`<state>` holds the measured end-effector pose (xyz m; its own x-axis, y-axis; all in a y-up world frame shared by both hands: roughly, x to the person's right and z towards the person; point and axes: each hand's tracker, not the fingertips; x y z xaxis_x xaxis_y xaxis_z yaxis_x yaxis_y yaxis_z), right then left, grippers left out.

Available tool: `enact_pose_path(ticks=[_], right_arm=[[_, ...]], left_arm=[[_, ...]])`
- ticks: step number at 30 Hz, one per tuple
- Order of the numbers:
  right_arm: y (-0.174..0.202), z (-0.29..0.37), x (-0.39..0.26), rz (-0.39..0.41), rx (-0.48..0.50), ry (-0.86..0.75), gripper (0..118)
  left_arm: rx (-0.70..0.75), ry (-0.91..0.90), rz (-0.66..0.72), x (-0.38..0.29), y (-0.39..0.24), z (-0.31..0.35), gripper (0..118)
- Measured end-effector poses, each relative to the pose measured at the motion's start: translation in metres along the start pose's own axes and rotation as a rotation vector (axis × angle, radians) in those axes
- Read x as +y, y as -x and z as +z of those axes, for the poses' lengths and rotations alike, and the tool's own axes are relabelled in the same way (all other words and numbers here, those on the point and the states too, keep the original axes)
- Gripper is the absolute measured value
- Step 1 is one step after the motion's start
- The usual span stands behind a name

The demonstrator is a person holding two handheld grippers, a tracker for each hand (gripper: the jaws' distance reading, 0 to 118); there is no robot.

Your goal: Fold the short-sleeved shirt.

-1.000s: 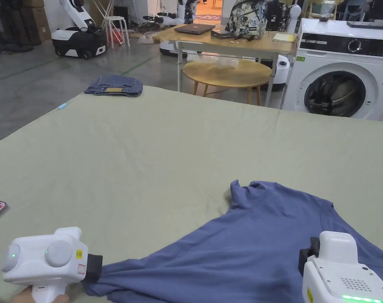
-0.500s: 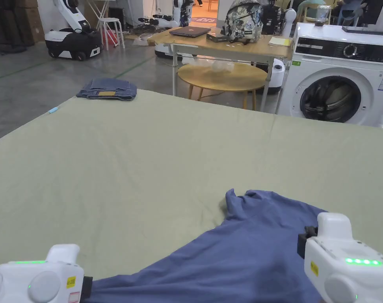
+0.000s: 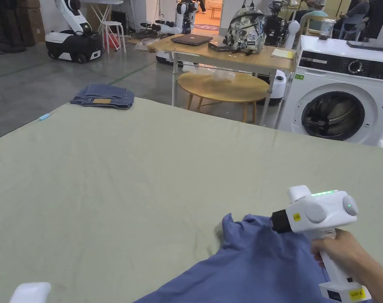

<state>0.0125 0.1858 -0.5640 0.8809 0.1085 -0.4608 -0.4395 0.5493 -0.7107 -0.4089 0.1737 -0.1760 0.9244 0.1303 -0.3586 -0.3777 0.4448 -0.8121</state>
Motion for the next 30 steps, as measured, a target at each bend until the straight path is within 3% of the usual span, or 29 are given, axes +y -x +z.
enact_pose_path(ticks=[4, 6, 7, 9, 13, 16, 24, 30], right_arm=[[0.002, -0.026, -0.001, 0.016, 0.046, 0.084, 72], [0.007, -0.032, -0.004, -0.011, 0.065, 0.123, 51], [0.008, -0.03, -0.005, -0.013, 0.066, 0.103, 19], [0.015, -0.026, -0.005, -0.022, 0.094, 0.053, 3], [0.027, -0.023, -0.01, 0.008, 0.032, 0.035, 3], [0.022, -0.004, -0.012, -0.051, 0.002, -0.039, 3], [-0.001, 0.111, -0.012, -0.117, -0.1, -0.28, 3], [-0.032, 0.211, -0.011, -0.166, -0.231, -0.428, 3]], left_arm=[[0.007, 0.011, -0.002, 0.002, -0.001, -0.004, 0], [0.007, 0.01, 0.004, 0.002, -0.002, -0.004, 0], [0.007, 0.01, 0.005, 0.002, -0.002, -0.003, 0], [0.011, 0.006, 0.002, 0.002, -0.004, -0.003, 0], [0.007, 0.003, -0.003, 0.001, -0.005, -0.002, 0], [-0.002, -0.017, 0.004, 0.001, -0.004, 0.003, 0], [-0.045, -0.135, -0.017, 0.026, -0.002, 0.032, 0], [-0.101, -0.285, -0.071, 0.074, -0.022, 0.071, 0]])
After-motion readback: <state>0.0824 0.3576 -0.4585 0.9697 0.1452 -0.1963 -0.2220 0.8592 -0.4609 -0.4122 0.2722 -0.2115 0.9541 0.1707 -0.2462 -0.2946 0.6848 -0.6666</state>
